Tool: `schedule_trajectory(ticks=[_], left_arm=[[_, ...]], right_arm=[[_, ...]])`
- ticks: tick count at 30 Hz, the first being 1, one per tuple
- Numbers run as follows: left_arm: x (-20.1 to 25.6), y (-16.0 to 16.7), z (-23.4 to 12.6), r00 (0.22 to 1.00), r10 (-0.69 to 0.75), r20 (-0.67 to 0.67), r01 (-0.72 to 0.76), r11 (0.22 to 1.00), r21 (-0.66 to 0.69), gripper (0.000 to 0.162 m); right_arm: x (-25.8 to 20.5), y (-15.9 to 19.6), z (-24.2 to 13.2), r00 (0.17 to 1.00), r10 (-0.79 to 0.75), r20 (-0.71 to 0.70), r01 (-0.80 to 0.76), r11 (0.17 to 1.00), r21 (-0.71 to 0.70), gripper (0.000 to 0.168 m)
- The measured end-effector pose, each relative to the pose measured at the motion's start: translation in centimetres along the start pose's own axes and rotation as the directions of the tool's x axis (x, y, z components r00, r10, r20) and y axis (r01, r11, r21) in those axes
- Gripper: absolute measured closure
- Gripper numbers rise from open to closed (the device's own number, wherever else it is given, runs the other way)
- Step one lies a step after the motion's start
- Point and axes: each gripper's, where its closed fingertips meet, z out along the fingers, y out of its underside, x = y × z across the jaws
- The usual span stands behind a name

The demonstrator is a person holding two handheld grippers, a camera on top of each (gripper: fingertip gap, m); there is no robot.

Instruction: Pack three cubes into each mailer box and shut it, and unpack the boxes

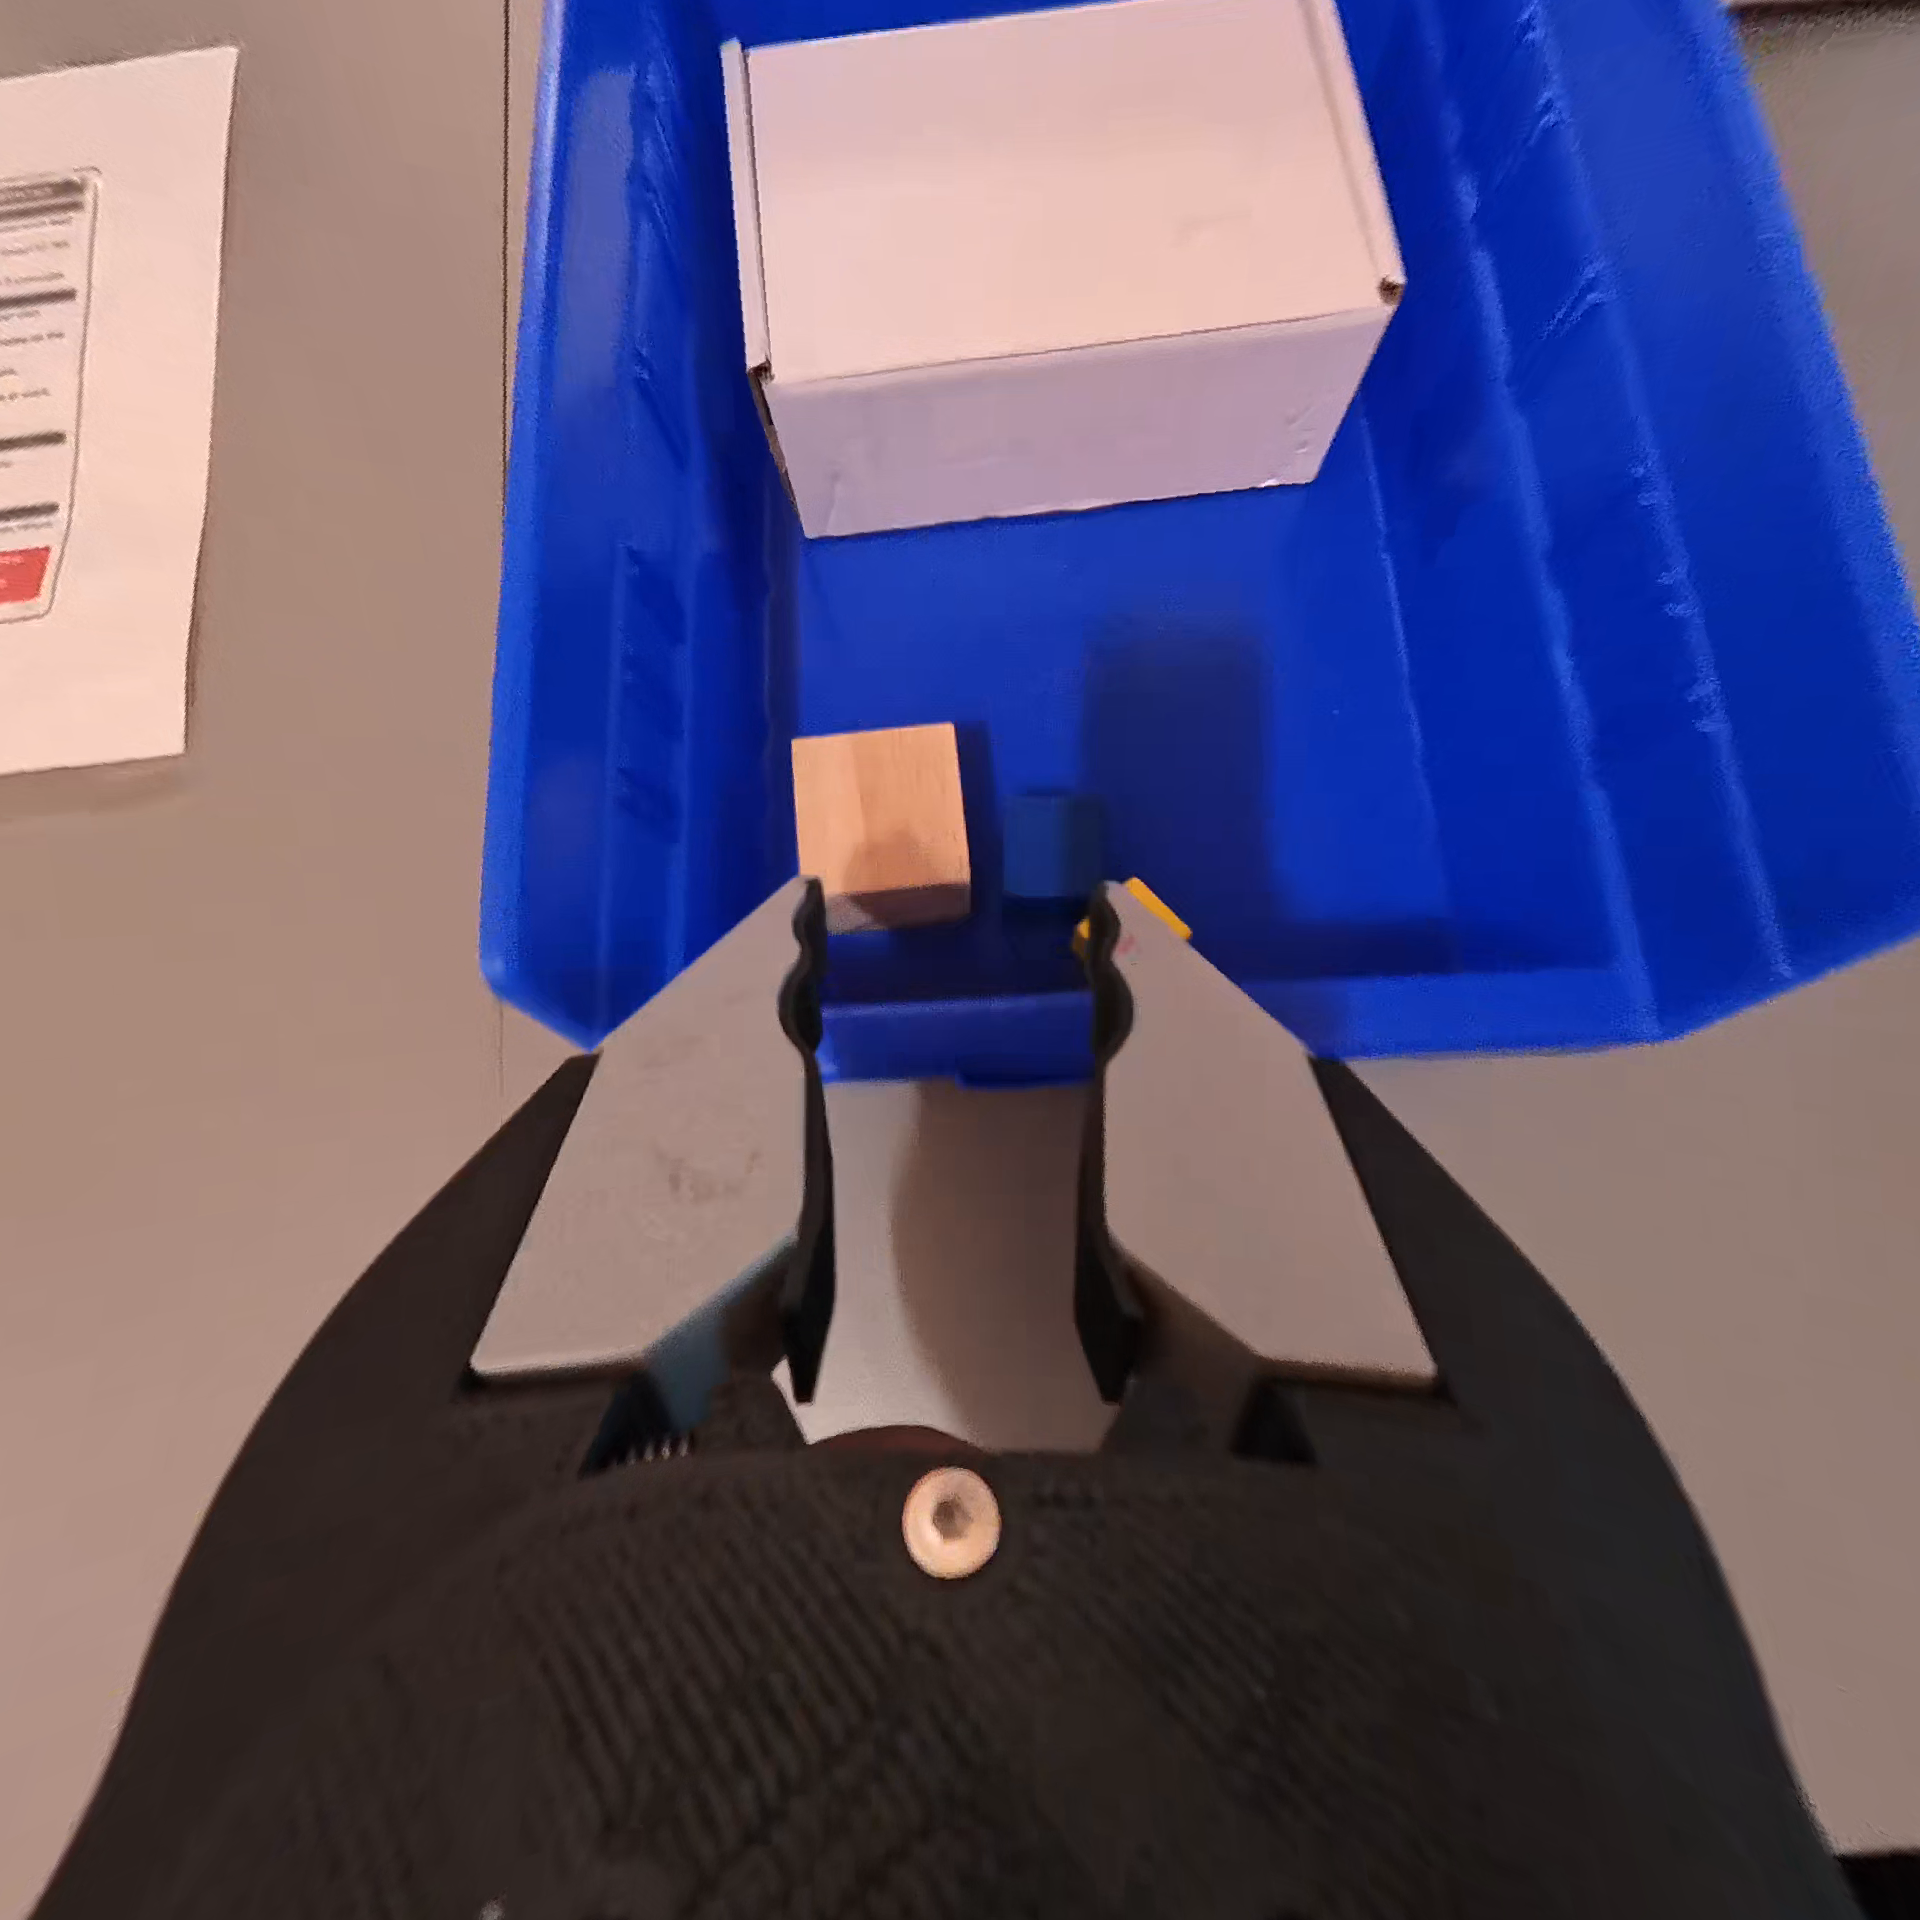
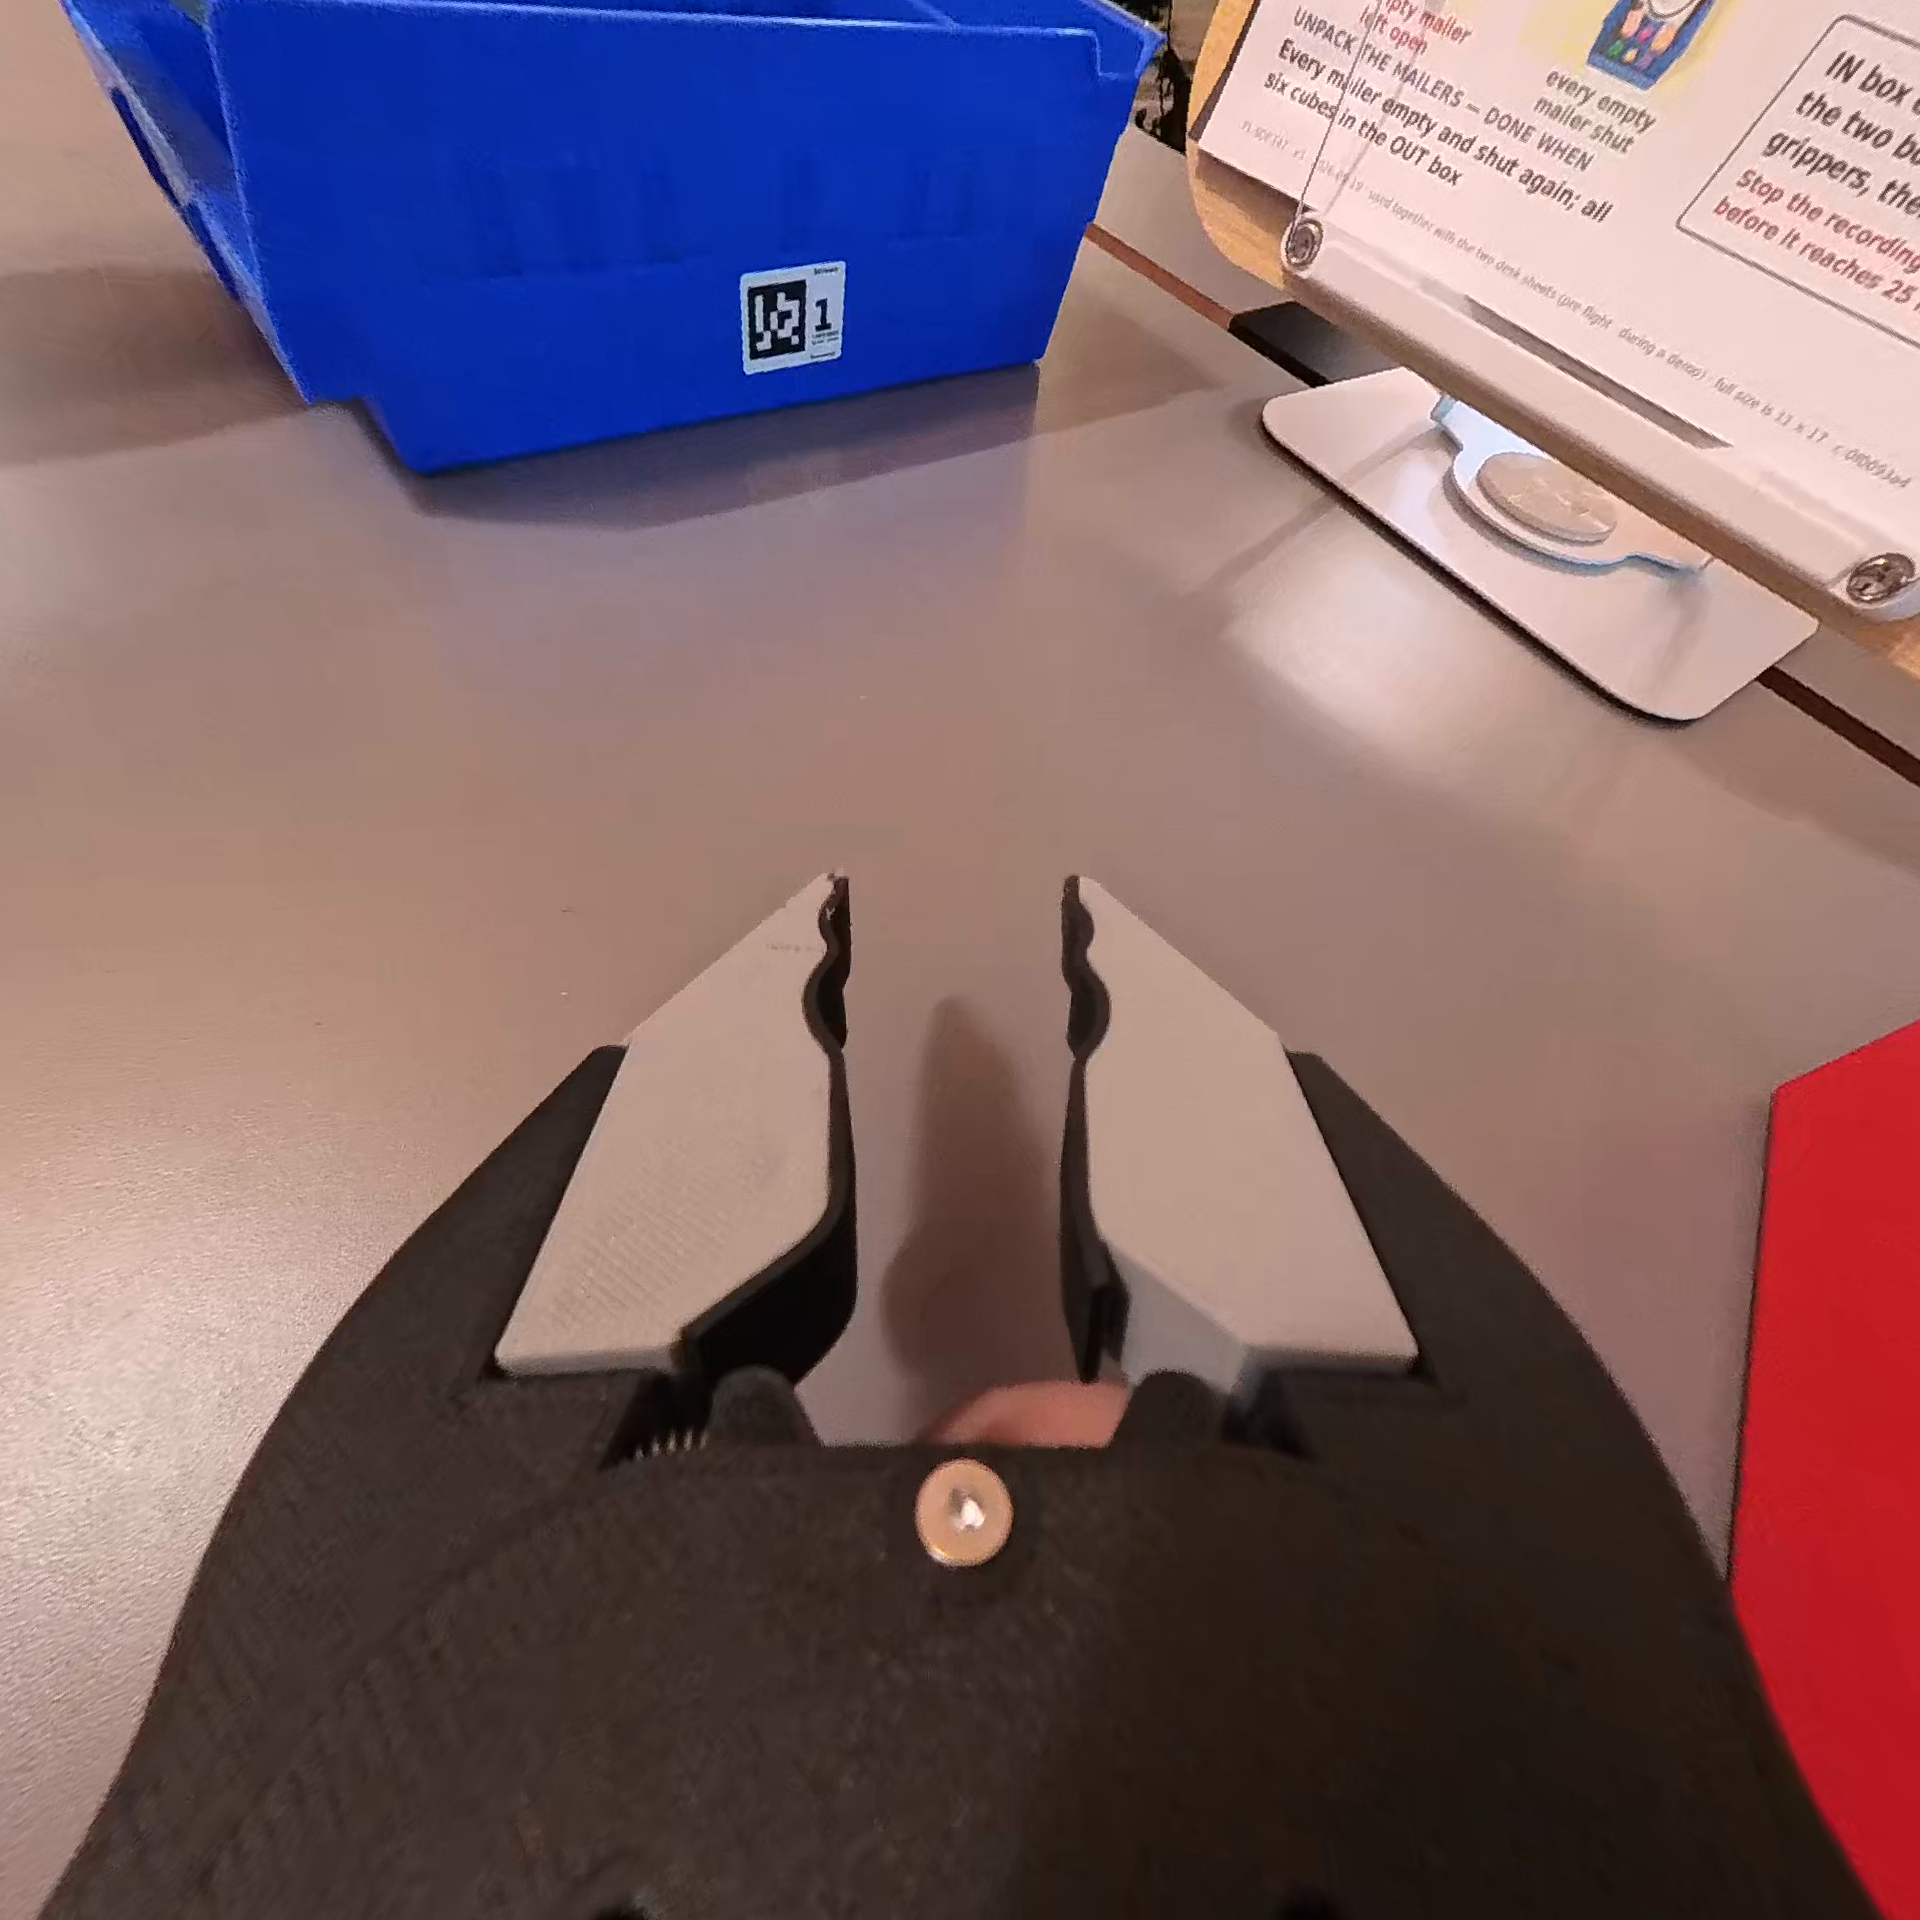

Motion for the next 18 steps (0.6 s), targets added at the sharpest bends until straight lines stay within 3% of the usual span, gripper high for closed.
schedule_trajectory(ticks=[11, 15, 18], left_arm=[[1.2, -0.7, 3.2, 0.995, 0.092, -0.038, -0.094, 0.994, -0.062, 0.112], [1.8, -4.1, 3.8, 0.967, 0.249, -0.059, -0.250, 0.968, -0.021, 0.109], [3.1, -5.8, 4.7, 0.884, 0.452, -0.119, -0.459, 0.887, -0.042, 0.103]], right_arm=[[0.3, 0.2, -0.2, 0.999, 0.032, -0.007, -0.032, 0.999, -0.004, 0.129], [0.0, 0.4, -0.1, 1.000, 0.009, -0.009, -0.009, 1.000, -0.014, 0.129], [-0.1, 0.4, 0.0, 1.000, 0.007, 0.002, -0.007, 1.000, -0.021, 0.129]])
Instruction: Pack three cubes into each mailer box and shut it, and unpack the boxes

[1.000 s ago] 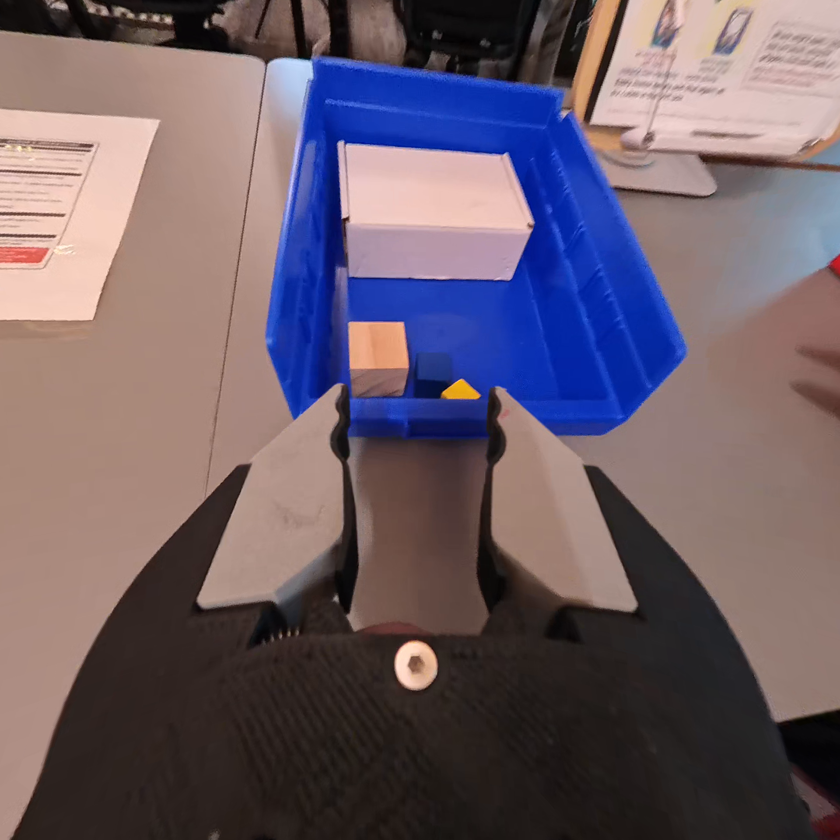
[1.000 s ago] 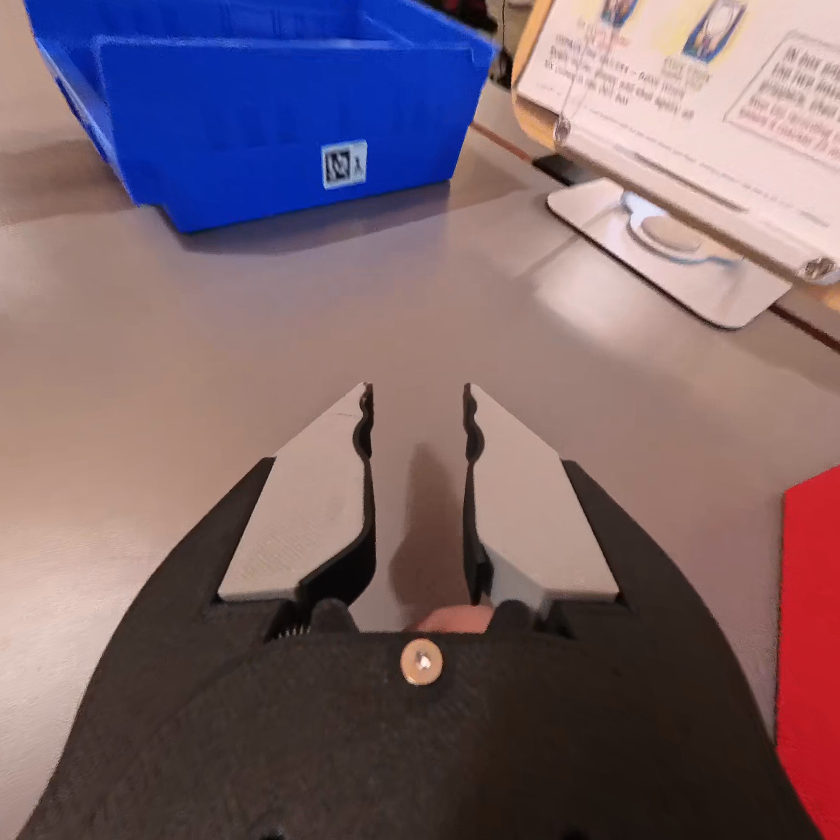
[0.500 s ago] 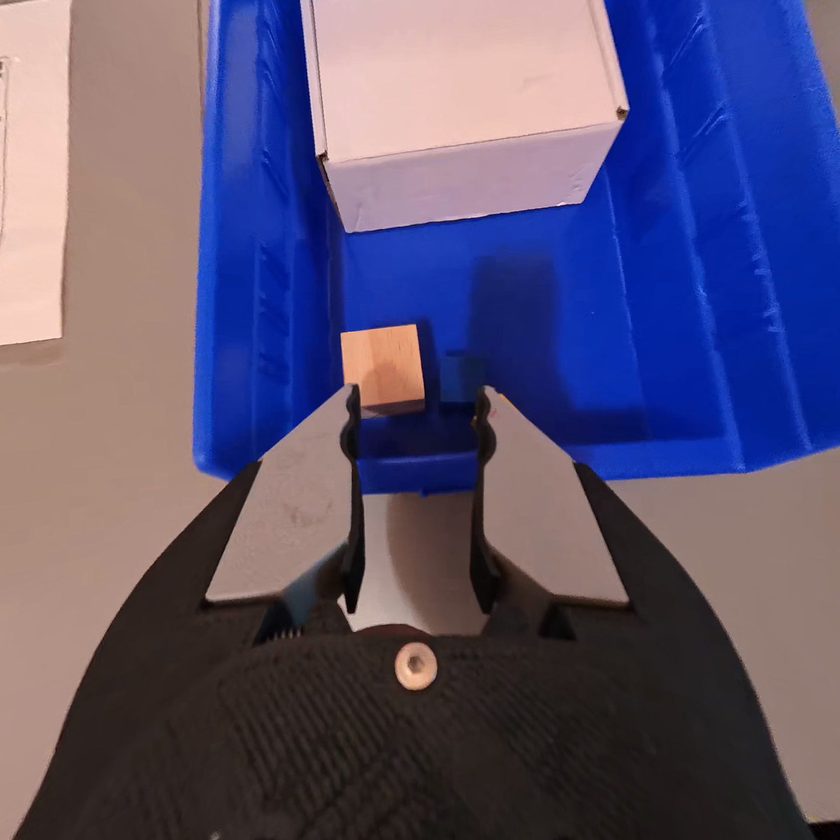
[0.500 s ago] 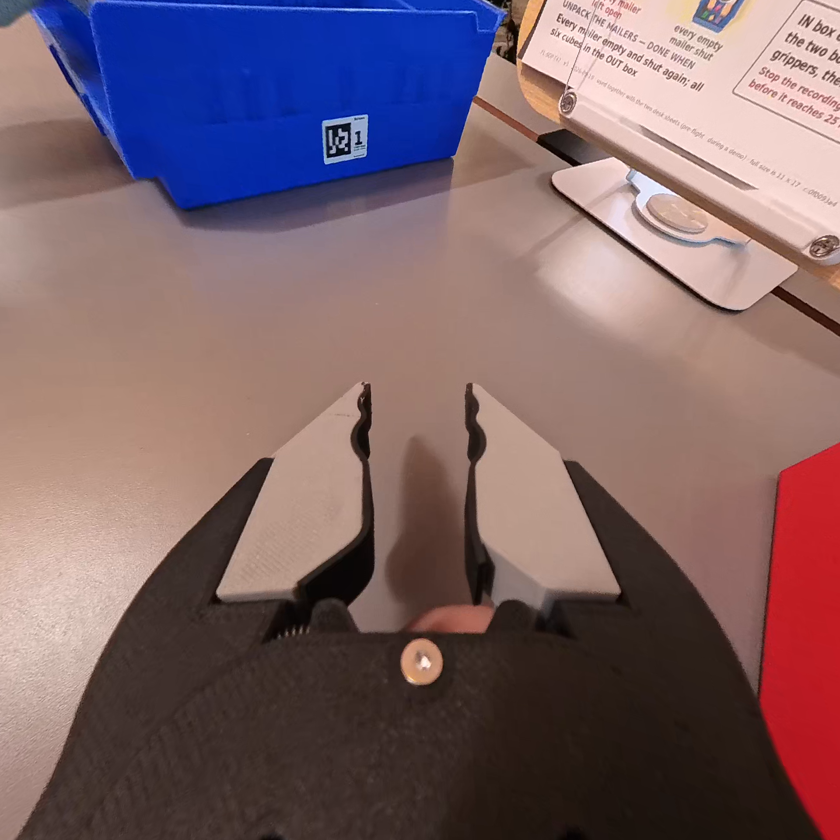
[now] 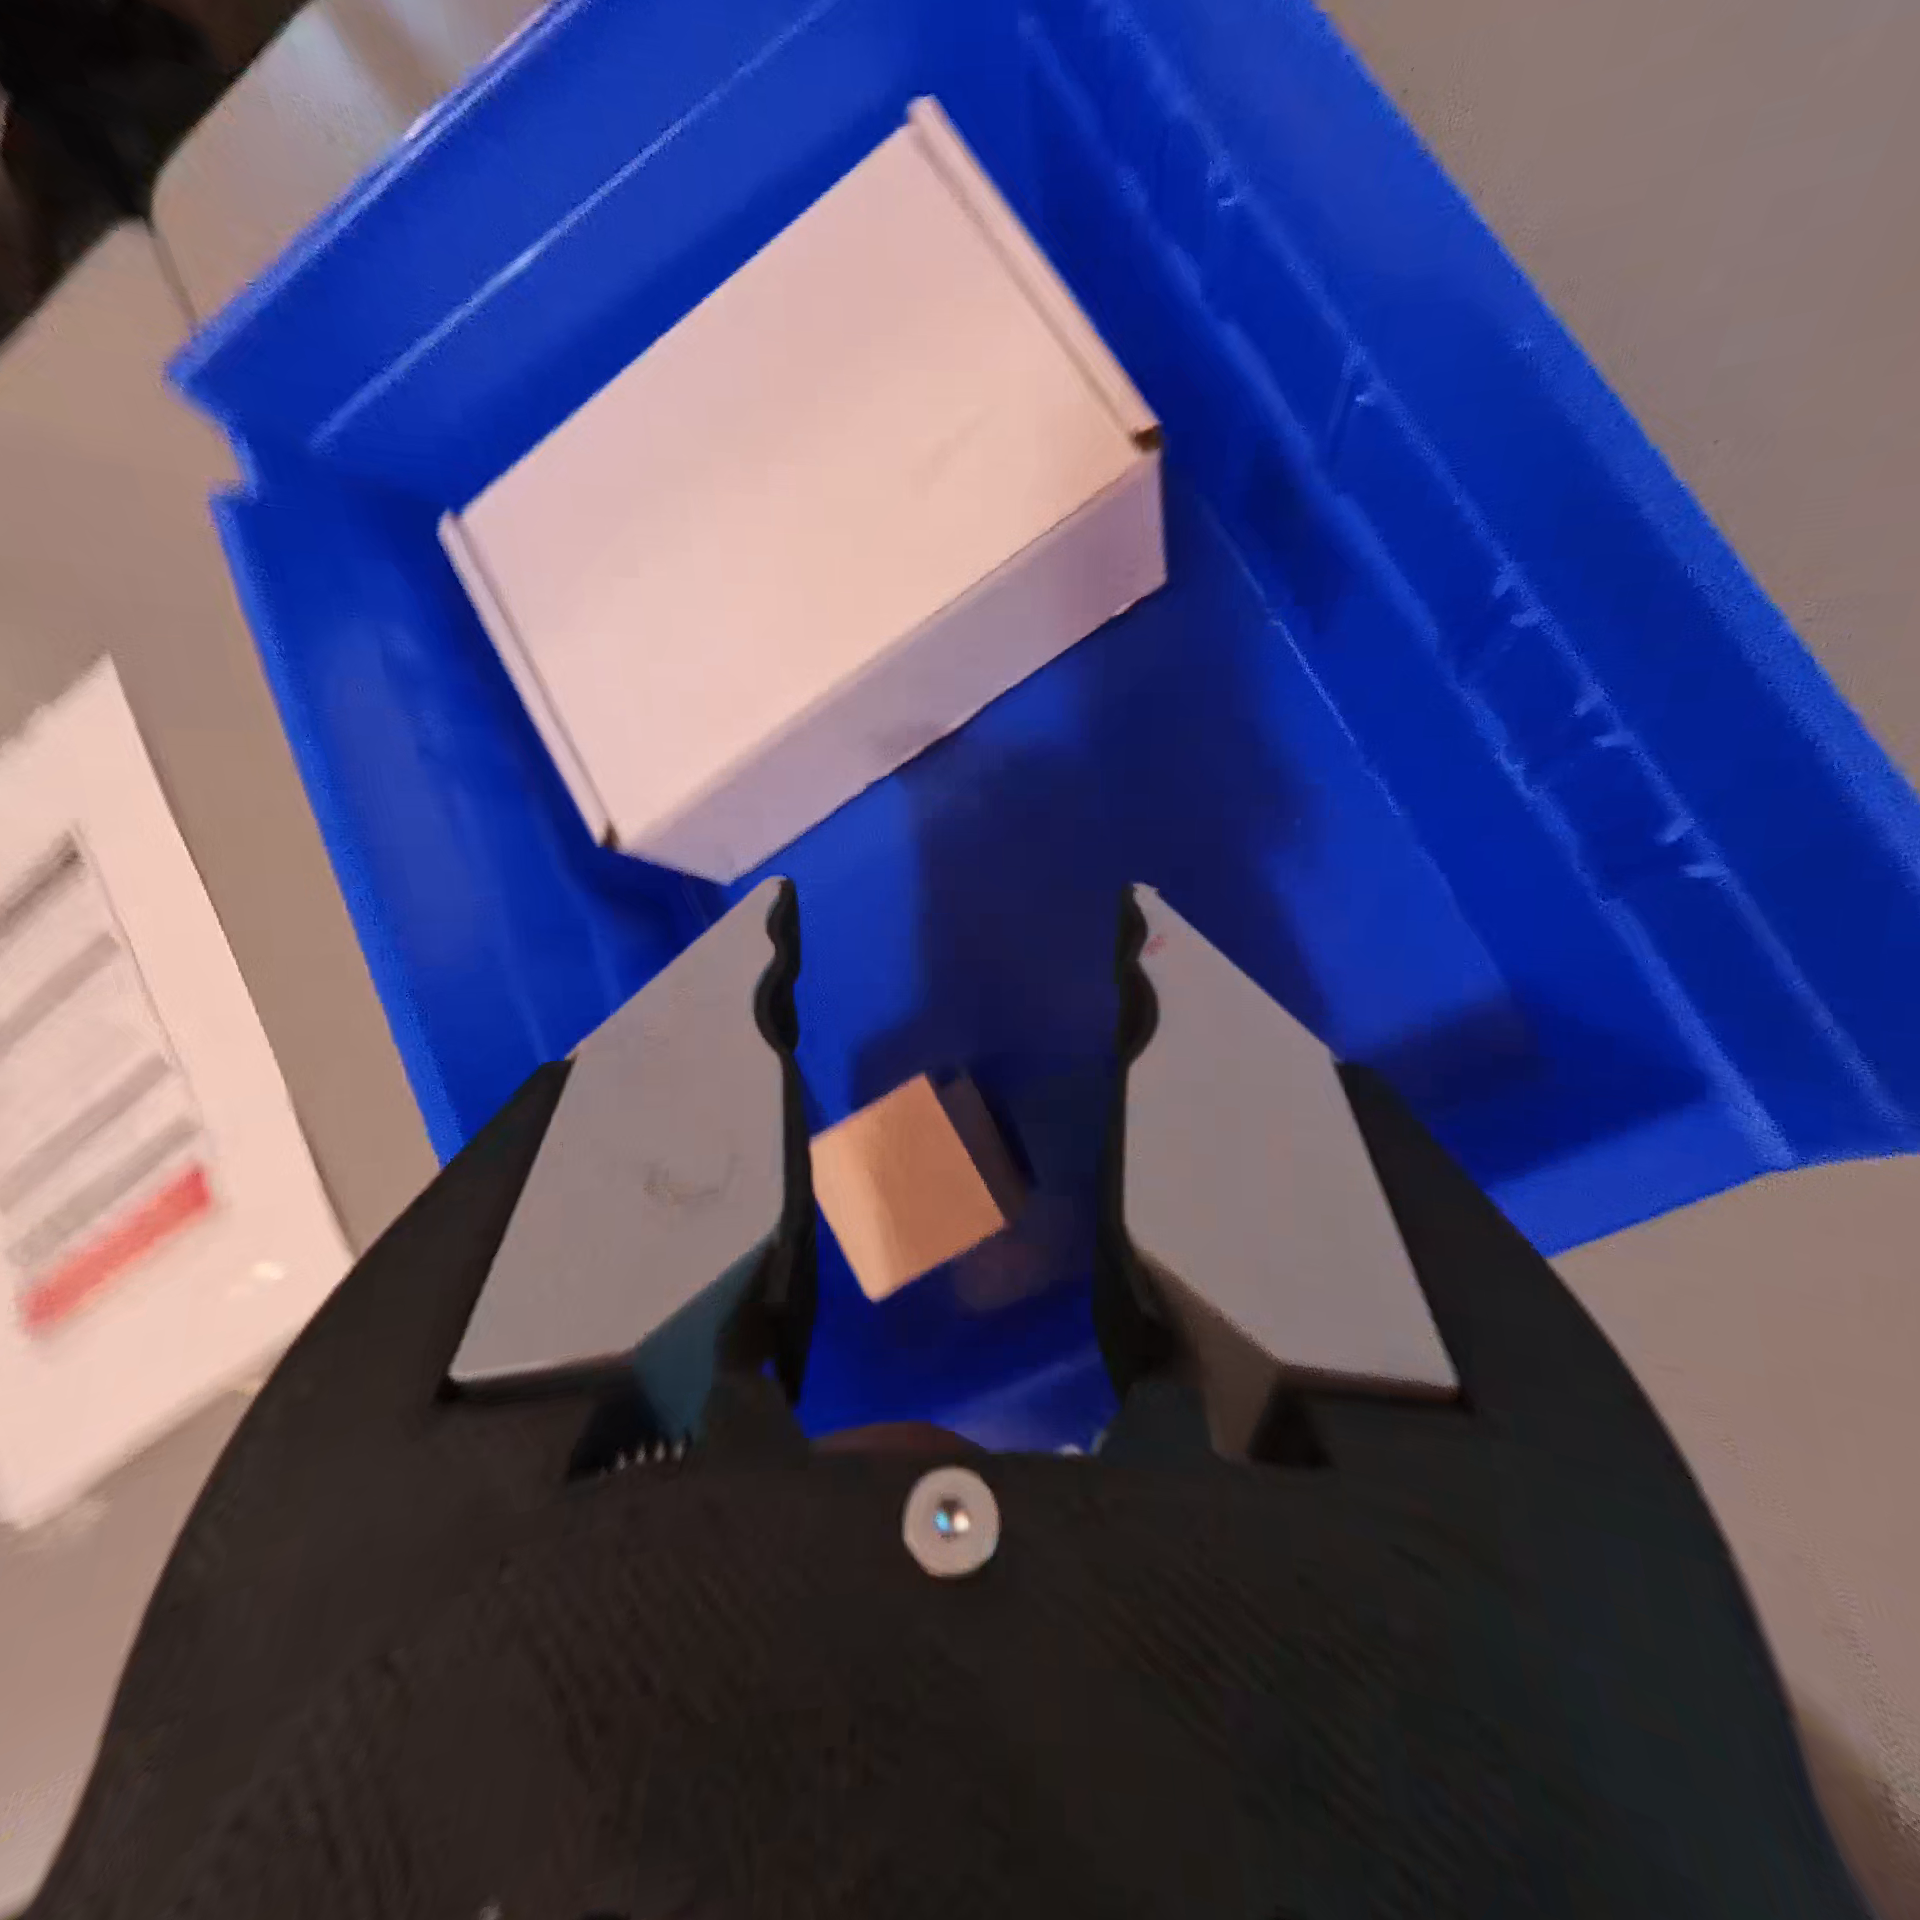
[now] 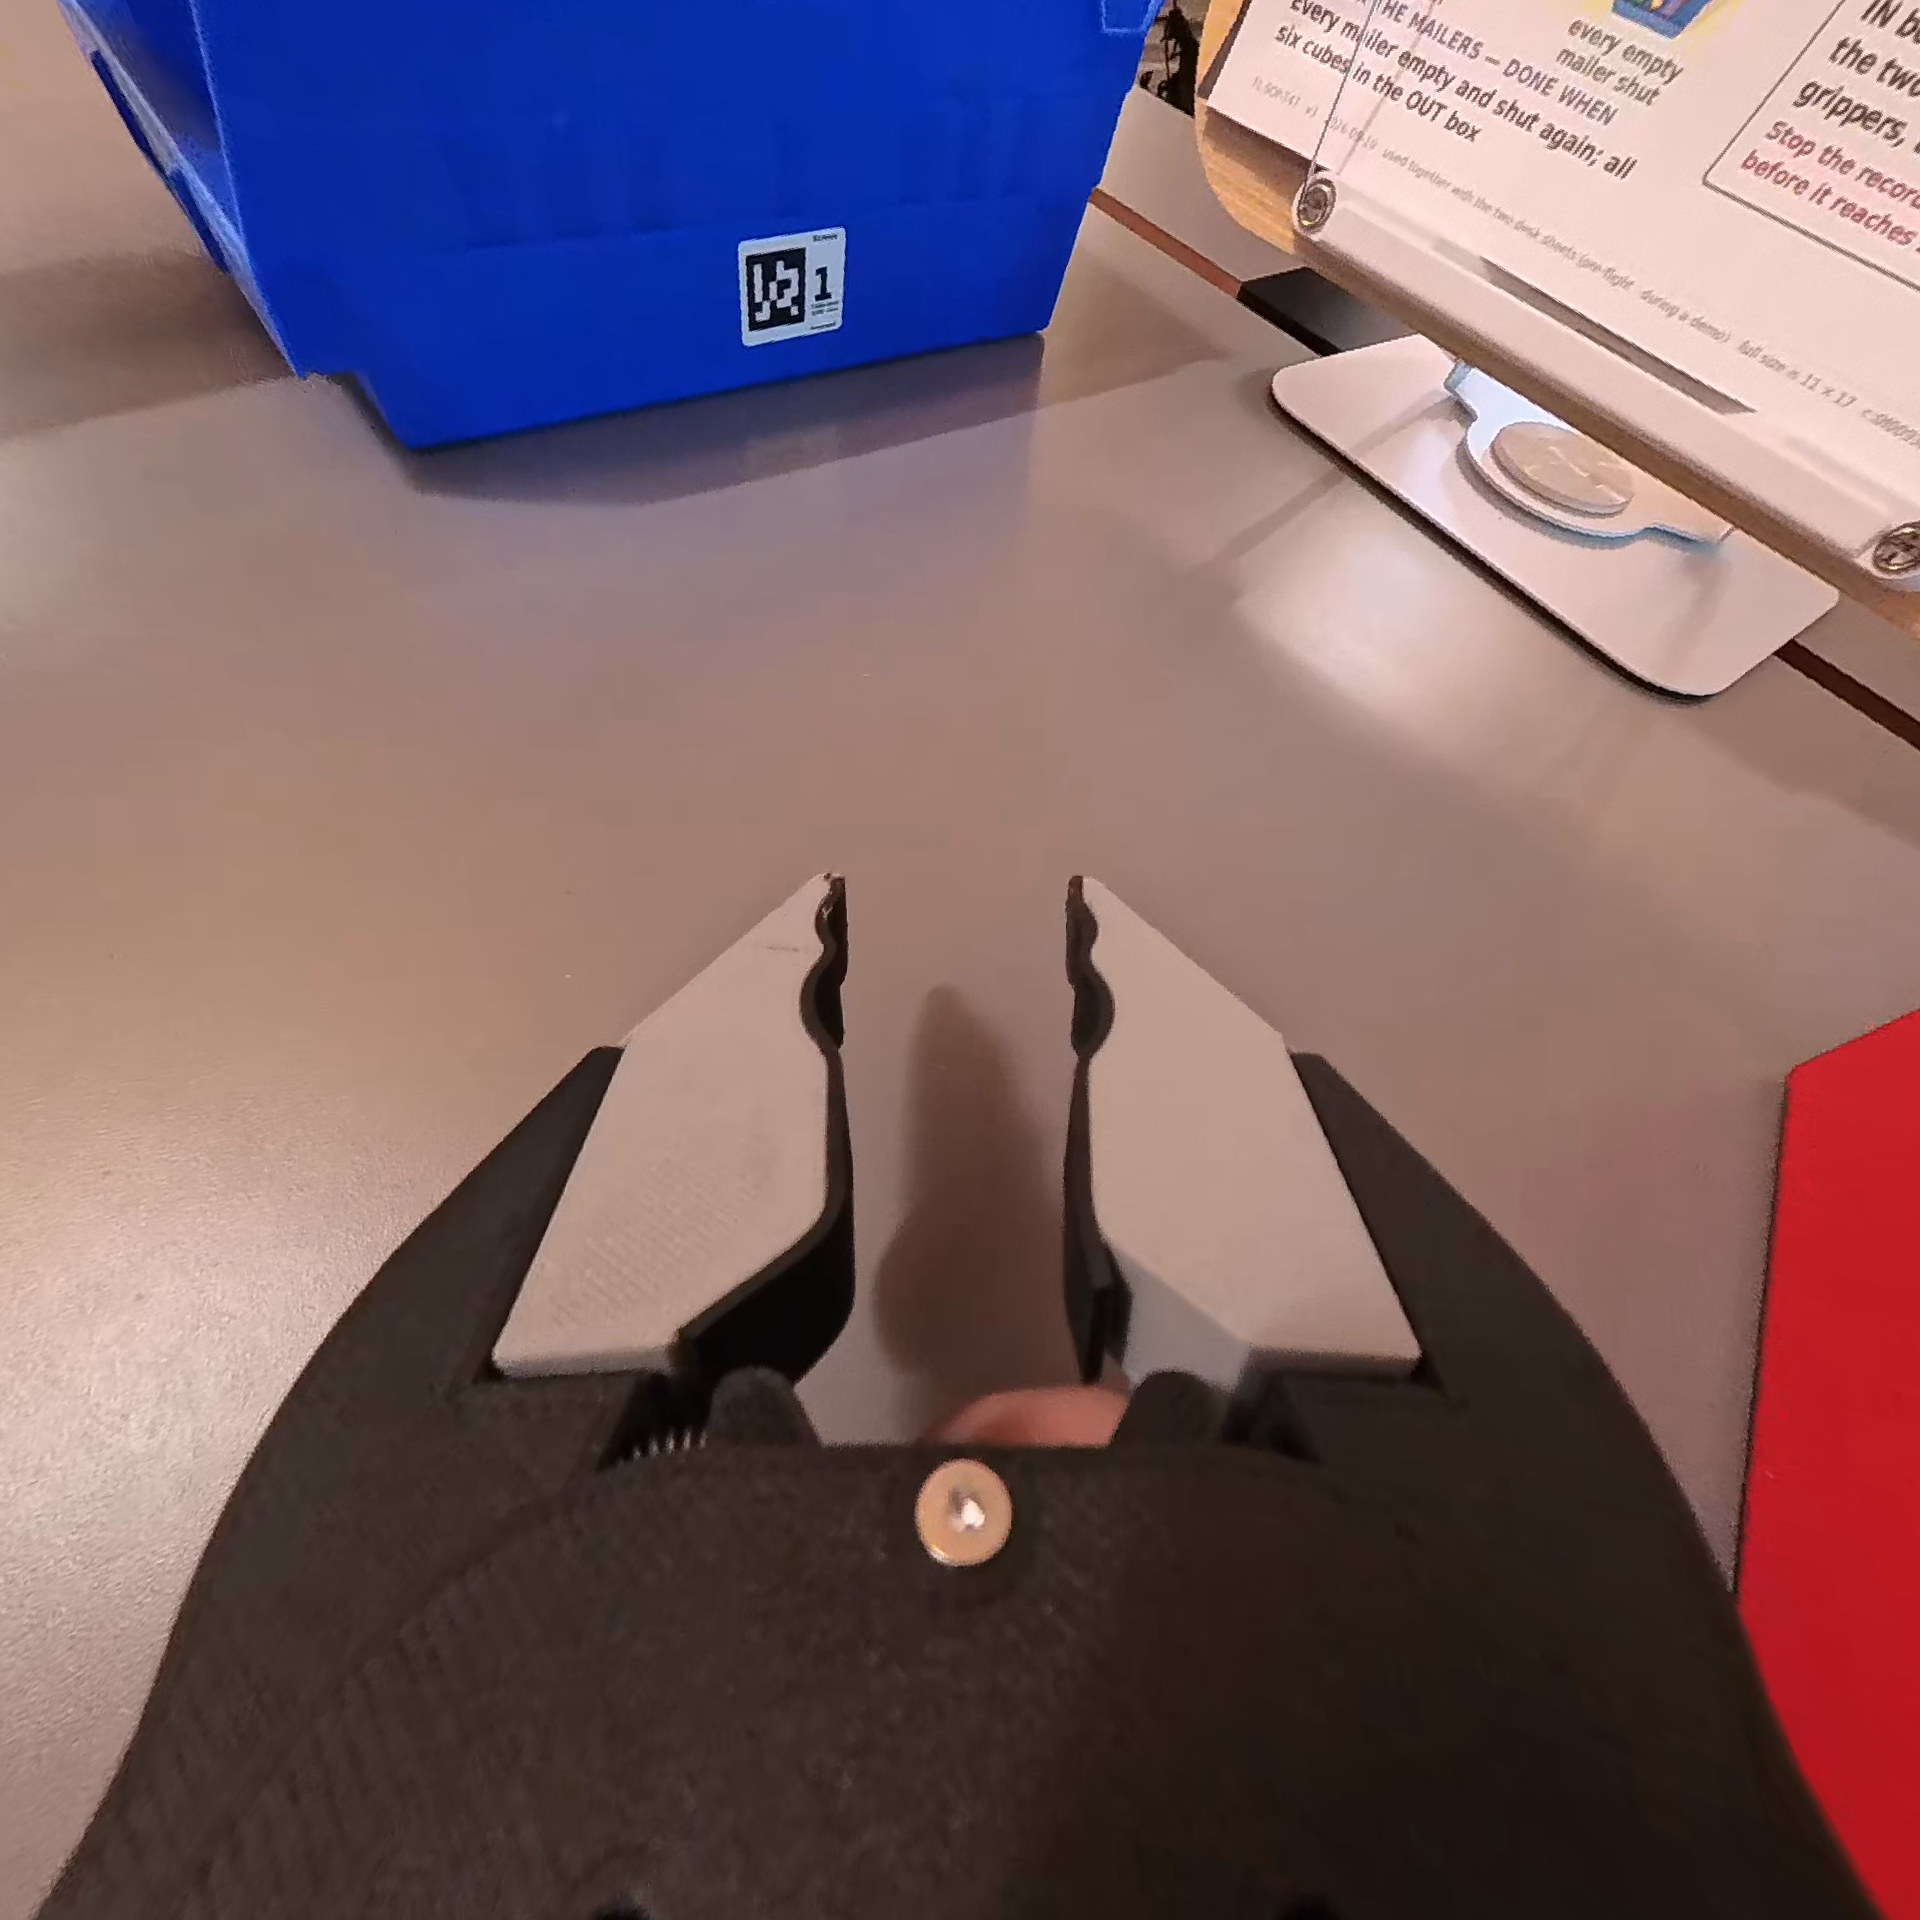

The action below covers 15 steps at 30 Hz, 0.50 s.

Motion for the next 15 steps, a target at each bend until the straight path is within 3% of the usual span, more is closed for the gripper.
schedule_trajectory(ticks=[4, 7, 13, 15], left_arm=[[-1.3, -0.7, 2.0, 0.945, 0.325, 0.047, -0.314, 0.937, -0.155, 0.083], [-1.9, -1.1, 4.1, 0.905, 0.426, 0.005, -0.413, 0.881, -0.230, 0.076], [-4.1, -1.2, 8.3, 0.824, 0.566, -0.023, -0.538, 0.770, -0.343, 0.075], [-5.4, -1.8, 8.7, 0.733, 0.679, 0.029, -0.621, 0.686, -0.379, 0.095]], right_arm=[[-0.1, 0.1, 0.1, 1.000, 0.012, 0.015, -0.012, 1.000, -0.007, 0.128], [-0.2, 0.2, 0.2, 1.000, 0.011, 0.023, -0.011, 1.000, -0.015, 0.128], [-0.4, 0.4, 0.3, 0.999, 0.012, 0.040, -0.011, 1.000, -0.028, 0.127], [-0.4, 0.4, 0.4, 0.999, 0.016, 0.049, -0.015, 0.999, -0.034, 0.127]])
